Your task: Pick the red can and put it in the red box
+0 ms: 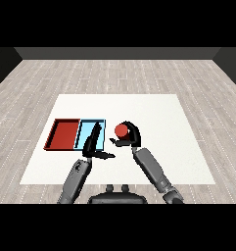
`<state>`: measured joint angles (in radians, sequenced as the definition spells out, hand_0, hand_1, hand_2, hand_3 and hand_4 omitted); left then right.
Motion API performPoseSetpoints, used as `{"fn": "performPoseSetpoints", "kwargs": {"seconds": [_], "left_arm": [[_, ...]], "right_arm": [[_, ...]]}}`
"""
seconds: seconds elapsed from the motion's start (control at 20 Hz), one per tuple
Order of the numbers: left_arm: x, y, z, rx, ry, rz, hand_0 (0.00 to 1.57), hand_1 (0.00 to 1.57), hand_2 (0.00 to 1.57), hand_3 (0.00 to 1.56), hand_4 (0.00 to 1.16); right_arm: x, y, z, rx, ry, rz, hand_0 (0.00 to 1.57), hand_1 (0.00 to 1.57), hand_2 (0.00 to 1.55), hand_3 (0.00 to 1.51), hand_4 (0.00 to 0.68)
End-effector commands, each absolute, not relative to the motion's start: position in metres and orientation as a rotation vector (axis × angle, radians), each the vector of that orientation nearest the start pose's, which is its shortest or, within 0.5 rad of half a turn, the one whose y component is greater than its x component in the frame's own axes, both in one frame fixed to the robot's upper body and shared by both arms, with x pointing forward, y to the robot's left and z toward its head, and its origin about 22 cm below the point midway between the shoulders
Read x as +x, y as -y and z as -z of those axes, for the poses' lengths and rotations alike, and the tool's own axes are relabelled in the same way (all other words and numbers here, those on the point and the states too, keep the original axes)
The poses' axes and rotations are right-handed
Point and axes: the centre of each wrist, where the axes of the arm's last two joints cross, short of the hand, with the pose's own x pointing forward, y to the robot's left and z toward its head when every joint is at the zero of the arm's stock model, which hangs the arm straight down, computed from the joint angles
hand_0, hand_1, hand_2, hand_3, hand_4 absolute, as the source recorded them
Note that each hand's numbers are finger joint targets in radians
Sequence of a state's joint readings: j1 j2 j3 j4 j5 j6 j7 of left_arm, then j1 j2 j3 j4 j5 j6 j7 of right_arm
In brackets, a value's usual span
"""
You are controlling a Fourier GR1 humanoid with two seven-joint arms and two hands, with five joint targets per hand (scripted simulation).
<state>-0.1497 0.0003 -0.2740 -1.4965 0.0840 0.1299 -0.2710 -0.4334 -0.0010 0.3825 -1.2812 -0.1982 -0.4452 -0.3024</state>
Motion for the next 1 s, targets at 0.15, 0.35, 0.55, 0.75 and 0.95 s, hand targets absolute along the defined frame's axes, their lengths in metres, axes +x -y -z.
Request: {"fn": "performPoseSetpoints", "kwargs": {"seconds": [0.15,0.35,0.55,0.75,0.95], "left_arm": [[0.256,-0.13,-0.012,-0.253,1.814,0.115,0.0,0.0,0.0,0.0,0.0],[0.281,-0.11,-0.009,-0.287,1.769,0.109,0.0,0.0,0.0,0.0,0.0],[0.255,-0.103,0.015,-0.324,1.742,0.114,0.0,0.0,0.0,0.0,0.0],[0.276,-0.106,0.009,-0.301,1.741,0.143,0.0,0.0,0.0,0.0,0.0],[0.276,-0.115,0.024,-0.301,1.727,0.117,0.0,0.0,0.0,0.0,0.0]], "right_arm": [[0.299,0.079,-0.047,0.158,1.901,-0.01,1.46,1.46,1.44,1.39,0.639],[0.306,0.091,-0.043,0.152,1.934,-0.028,1.46,1.46,1.45,1.38,0.633],[0.291,0.071,-0.048,0.153,1.934,-0.033,1.44,1.44,1.44,1.39,0.631],[0.287,0.066,-0.041,0.154,1.926,-0.033,1.45,1.45,1.43,1.38,0.641],[0.289,0.063,-0.036,0.187,1.924,-0.033,1.44,1.44,1.44,1.38,0.63]]}}
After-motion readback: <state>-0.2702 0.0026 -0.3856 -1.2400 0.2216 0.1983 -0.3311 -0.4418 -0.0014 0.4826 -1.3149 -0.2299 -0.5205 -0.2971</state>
